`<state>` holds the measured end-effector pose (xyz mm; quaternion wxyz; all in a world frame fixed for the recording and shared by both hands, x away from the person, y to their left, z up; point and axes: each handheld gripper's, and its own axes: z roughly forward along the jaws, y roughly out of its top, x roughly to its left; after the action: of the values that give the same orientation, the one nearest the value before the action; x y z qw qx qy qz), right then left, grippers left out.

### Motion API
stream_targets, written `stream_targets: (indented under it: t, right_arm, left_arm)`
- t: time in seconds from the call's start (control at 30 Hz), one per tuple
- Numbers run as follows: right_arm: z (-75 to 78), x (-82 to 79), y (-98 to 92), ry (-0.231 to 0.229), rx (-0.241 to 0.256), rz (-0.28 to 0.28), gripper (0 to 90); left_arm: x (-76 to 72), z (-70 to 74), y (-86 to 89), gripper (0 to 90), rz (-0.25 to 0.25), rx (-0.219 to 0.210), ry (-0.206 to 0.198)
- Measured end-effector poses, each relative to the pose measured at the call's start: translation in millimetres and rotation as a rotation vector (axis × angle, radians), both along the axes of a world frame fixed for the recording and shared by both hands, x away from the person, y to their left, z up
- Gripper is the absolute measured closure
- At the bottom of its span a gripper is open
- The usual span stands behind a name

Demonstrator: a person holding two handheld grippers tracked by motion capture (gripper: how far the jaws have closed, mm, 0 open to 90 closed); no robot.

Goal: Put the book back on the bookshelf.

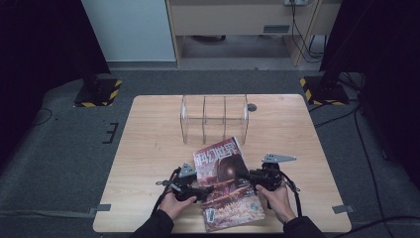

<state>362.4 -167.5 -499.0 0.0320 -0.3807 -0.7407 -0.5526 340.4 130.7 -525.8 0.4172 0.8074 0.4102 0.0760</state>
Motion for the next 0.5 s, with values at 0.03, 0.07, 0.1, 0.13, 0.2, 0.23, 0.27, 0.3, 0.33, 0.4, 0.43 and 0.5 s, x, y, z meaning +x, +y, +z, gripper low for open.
stream_targets:
  t: [0.03, 0.07, 0.1, 0.13, 0.2, 0.23, 0.27, 0.3, 0.33, 0.4, 0.43, 0.5]
  right_arm:
    - [-0.1, -0.2, 0.4, -0.001, -0.002, 0.001, 85.9]
    - [-0.7, 0.0, 0.5, -0.002, -0.006, 0.0, 85.8]
    - [-1.6, 0.3, 0.8, 0.003, -0.009, -0.001, 85.8]
    - [-2.7, 0.6, 1.1, 0.006, -0.018, -0.003, 85.7]
    - [-5.8, 1.2, 1.8, 0.012, -0.042, -0.007, 85.4]
    - [-7.4, 1.6, 1.8, 0.013, -0.056, -0.014, 85.1]
    - [-8.8, 2.0, 1.7, 0.029, -0.066, -0.018, 85.1]
    - [-10.2, 2.6, 1.3, 0.035, -0.079, -0.026, 84.9]
    - [-11.6, 3.1, 1.0, 0.042, -0.088, -0.03, 84.7]
    - [-12.8, 3.5, 1.0, 0.051, -0.101, -0.034, 84.7]
    - [-15.9, 4.3, 1.5, 0.052, -0.13, -0.041, 84.5]
    - [-18.0, 4.8, 2.2, 0.062, -0.143, -0.046, 84.3]
  left_arm:
    - [0.1, -0.7, -0.5, 14.2, -0.001, 0.002, 0.001]
    - [0.5, -1.4, -0.5, 14.3, 0.0, -0.002, 0.013]
    - [1.3, -2.1, 0.0, 14.7, -0.002, -0.005, 0.025]
    - [2.1, -3.0, 0.6, 15.5, -0.002, -0.006, 0.038]
    - [2.6, -3.2, 1.6, 17.5, 0.0, -0.01, 0.05]
    - [2.9, -3.0, 2.2, 18.8, -0.001, -0.013, 0.055]
    - [3.2, -2.7, 2.8, 20.0, 0.001, -0.02, 0.061]
    - [3.3, -2.3, 3.2, 22.2, 0.005, -0.024, 0.066]
    - [3.2, -2.0, 3.3, 23.7, 0.005, -0.022, 0.063]
    - [3.1, -1.5, 3.3, 26.3, 0.003, -0.02, 0.058]
    - [3.3, -0.1, 3.4, 26.8, 0.001, -0.025, 0.061]
    - [3.6, 0.5, 3.7, 27.5, -0.003, -0.037, 0.064]
